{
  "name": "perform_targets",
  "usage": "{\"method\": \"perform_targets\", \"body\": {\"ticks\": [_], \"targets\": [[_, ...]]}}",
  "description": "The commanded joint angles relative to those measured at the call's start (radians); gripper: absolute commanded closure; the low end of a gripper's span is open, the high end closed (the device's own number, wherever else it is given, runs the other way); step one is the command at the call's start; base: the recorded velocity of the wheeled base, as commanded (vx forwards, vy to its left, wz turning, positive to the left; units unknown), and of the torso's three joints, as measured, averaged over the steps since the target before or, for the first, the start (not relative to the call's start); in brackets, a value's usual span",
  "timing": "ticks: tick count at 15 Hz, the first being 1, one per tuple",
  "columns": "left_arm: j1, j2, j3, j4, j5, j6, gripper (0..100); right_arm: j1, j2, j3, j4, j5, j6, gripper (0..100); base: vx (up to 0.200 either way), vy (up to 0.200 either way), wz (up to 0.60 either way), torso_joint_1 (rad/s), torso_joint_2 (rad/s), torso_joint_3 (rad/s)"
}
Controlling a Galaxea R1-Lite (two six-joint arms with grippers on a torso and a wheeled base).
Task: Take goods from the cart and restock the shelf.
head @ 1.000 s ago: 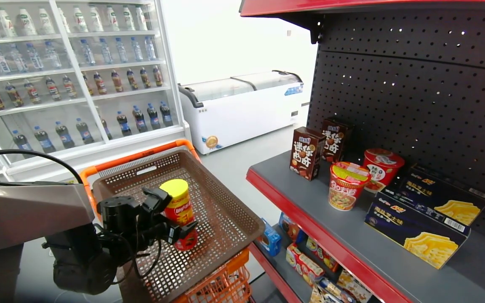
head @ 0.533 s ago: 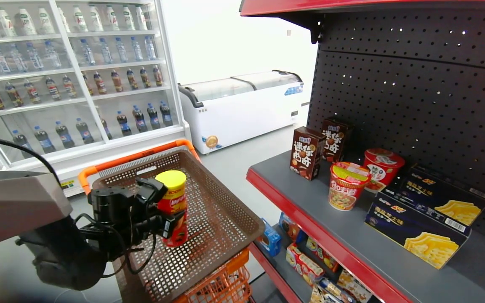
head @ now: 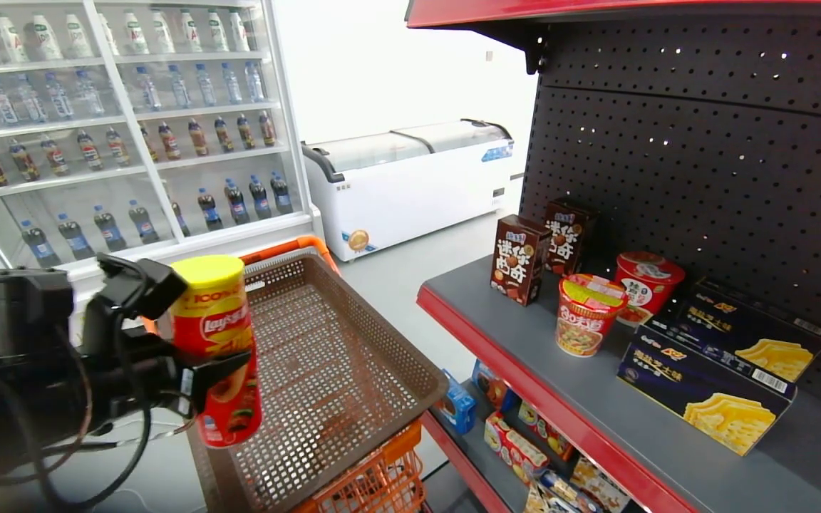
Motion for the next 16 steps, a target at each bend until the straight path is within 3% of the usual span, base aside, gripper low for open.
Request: {"method": "perform_targets", "body": {"ticks": [1,3,7,13,16], "targets": [[0.020,-0.484,0.043,0.247,0.021,-0.052,100,0.000,0.001,0.001,0.000,0.001,0.000,0,0.000,0.000,0.00,0.000,0.00,0.000],[0.023,-0.613,0.135,0.238,0.024,-0.087,100,0.000,0.001,-0.001,0.000,0.001,0.000,0,0.000,0.000,0.00,0.000,0.00,0.000],[0.009,-0.903,0.264,0.290,0.042,-0.066,100,0.000,0.001,0.001,0.000,0.001,0.000,0,0.000,0.000,0.00,0.000,0.00,0.000],[-0.002,-1.076,0.248,0.369,0.055,-0.069,100,0.000,0.001,-0.001,0.000,0.001,0.000,0,0.000,0.000,0.00,0.000,0.00,0.000],[-0.002,-1.115,0.265,0.369,0.055,-0.067,100,0.000,0.001,-0.001,0.000,0.001,0.000,0,0.000,0.000,-0.60,0.001,0.00,0.007]]}}
